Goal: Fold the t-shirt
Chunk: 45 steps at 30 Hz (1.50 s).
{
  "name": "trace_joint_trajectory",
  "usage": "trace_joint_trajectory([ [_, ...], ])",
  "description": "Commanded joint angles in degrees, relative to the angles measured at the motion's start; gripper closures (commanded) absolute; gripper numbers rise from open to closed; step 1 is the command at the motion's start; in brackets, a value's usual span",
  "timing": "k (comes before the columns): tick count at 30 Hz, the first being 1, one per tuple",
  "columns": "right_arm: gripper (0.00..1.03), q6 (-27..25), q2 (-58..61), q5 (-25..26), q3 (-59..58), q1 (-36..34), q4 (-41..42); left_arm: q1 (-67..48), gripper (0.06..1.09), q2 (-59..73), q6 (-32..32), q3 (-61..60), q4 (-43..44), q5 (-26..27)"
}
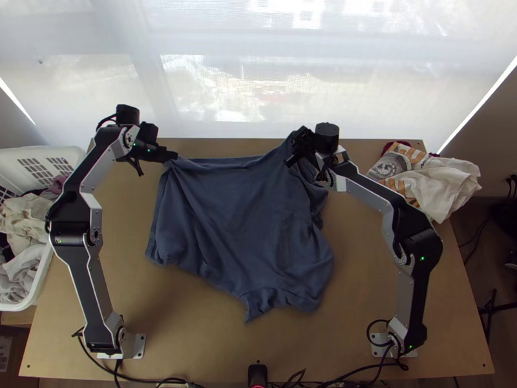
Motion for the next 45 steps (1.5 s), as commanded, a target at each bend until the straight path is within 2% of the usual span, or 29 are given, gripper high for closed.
trace_joint_trajectory([
  [1,1.00,-0.1,-2.4,0.1,-1.4,0.0,-0.9,1.2,1.05,-1.7,-0.5,2.1,0.4,0.0],
  [12,1.00,-2.2,-4.3,0.0,-4.3,-0.1,-8.6,4.7,1.05,-2.5,-0.5,5.6,0.4,0.2],
  [24,1.00,-1.7,-8.3,0.1,-5.3,-0.1,-7.9,6.0,1.05,-5.1,-0.5,6.9,-1.0,1.5],
  [28,1.00,-3.0,-10.5,0.1,-7.1,-0.3,-4.9,6.0,1.05,-5.3,-0.2,7.3,-1.0,1.7],
  [37,1.00,-4.6,-4.2,0.1,4.0,-2.8,-3.6,6.7,1.05,-2.7,0.0,13.0,-2.8,1.8],
  [45,1.00,-5.2,0.0,0.1,6.5,-1.8,-3.8,8.1,1.05,-1.7,1.0,12.9,-5.0,1.7],
])
